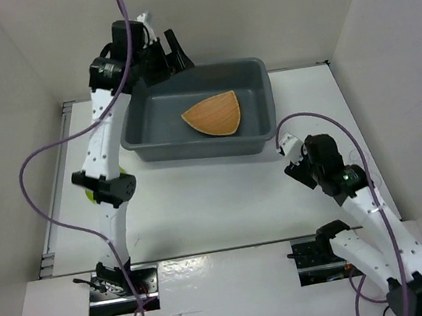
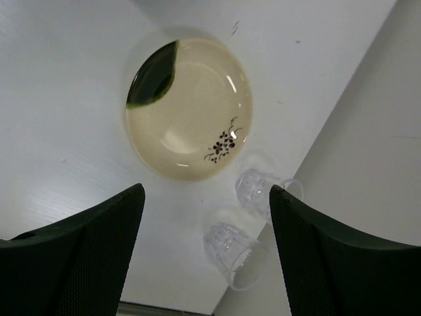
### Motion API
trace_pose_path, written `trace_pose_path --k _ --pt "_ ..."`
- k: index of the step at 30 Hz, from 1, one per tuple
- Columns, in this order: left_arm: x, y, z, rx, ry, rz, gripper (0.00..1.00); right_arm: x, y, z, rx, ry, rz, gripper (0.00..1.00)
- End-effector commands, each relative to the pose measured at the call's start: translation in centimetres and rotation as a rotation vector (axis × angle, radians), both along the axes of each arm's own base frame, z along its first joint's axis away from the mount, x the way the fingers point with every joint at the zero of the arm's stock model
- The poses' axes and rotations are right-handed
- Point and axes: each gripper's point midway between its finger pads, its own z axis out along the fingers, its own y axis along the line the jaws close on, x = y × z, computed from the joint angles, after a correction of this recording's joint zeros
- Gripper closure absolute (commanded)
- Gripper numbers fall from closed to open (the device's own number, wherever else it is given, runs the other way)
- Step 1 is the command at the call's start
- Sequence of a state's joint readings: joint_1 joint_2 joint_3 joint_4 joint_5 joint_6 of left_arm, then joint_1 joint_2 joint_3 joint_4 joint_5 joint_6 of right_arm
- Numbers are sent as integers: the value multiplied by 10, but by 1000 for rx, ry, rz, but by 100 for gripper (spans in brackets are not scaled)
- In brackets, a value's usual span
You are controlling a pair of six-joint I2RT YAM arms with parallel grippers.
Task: Place the mixed dishes into the plastic bin
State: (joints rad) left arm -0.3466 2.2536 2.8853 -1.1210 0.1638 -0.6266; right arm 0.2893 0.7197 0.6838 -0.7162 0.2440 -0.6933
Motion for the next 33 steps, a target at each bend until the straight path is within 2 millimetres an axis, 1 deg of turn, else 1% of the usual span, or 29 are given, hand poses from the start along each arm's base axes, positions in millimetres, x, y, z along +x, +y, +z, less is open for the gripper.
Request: trace_pose_path --k 1,2,3,4,5,6,7,8,9,10,11,12,13,14,15,18,19,20,21,22,23,25,26,27,28,30,31,32,33 --pt "-83 -7 40 116 -31 -29 0 1 0 -13 -36 160 129 19" --pt "-97 0 57 130 -73 0 0 2 0 -21 -35 198 134 19" --pt "-106 -2 57 144 -73 -3 0 2 -1 -29 -27 236 130 19" --pt "-112 -4 42 174 -26 -5 0 3 -3 -43 -12 313 134 20" --pt "-123 2 50 181 -39 4 0 3 -3 -50 2 348 133 23" --pt "-129 0 48 184 -36 -6 0 -1 -2 -58 17 388 135 24" --pt "-127 2 52 179 -57 8 0 -2 5 -65 40 420 167 24" --pt "-137 9 42 194 -35 5 0 -2 8 -65 56 421 179 24" --pt "-139 10 38 191 -38 6 0 -2 11 -66 67 422 187 24" --pt "-145 19 64 127 -126 21 0 0 14 -65 85 411 187 24" --pt "-144 28 58 105 -118 36 0 0 14 -65 85 411 187 24" --pt "-148 28 16 119 -29 13 0 0 16 -67 83 410 198 24" --pt "-153 34 28 69 -84 23 0 3 17 -68 83 410 198 24" --pt "-155 40 19 52 -62 43 0 0 14 -76 65 437 201 24" --pt "-162 41 0 45 -27 33 0 -3 13 -80 56 455 213 24" --pt "-170 46 -25 47 25 32 0 -2 14 -85 33 476 264 24" --pt "-176 52 -37 57 47 41 0 -3 13 -89 26 496 273 24" --pt "-178 57 -42 62 57 50 0 -3 13 -93 27 512 273 24" --pt "-184 59 -40 57 47 50 0 -4 13 -96 27 530 272 24" --pt "-186 65 -50 66 67 62 0 0 14 -99 15 527 275 25" --pt "-188 69 -52 67 70 71 0 -2 14 -109 16 561 274 27" --pt "-193 78 -51 57 63 88 0 3 12 -115 7 569 268 27" --pt "-196 80 -54 68 69 83 0 0 10 -122 -2 604 262 27" --pt "-198 87 -51 58 62 100 0 2 8 -125 -13 606 255 27" --pt "-198 88 -58 71 72 95 0 2 7 -130 -21 615 250 27" --pt "-202 97 -57 61 73 114 0 9 4 -133 -32 600 233 27" --pt "-203 95 -56 56 75 105 0 10 3 -135 -42 606 227 27" --pt "-202 98 -61 60 84 103 0 13 3 -135 -42 592 227 29" --pt "-204 98 -58 57 75 103 0 13 1 -137 -52 604 221 33"
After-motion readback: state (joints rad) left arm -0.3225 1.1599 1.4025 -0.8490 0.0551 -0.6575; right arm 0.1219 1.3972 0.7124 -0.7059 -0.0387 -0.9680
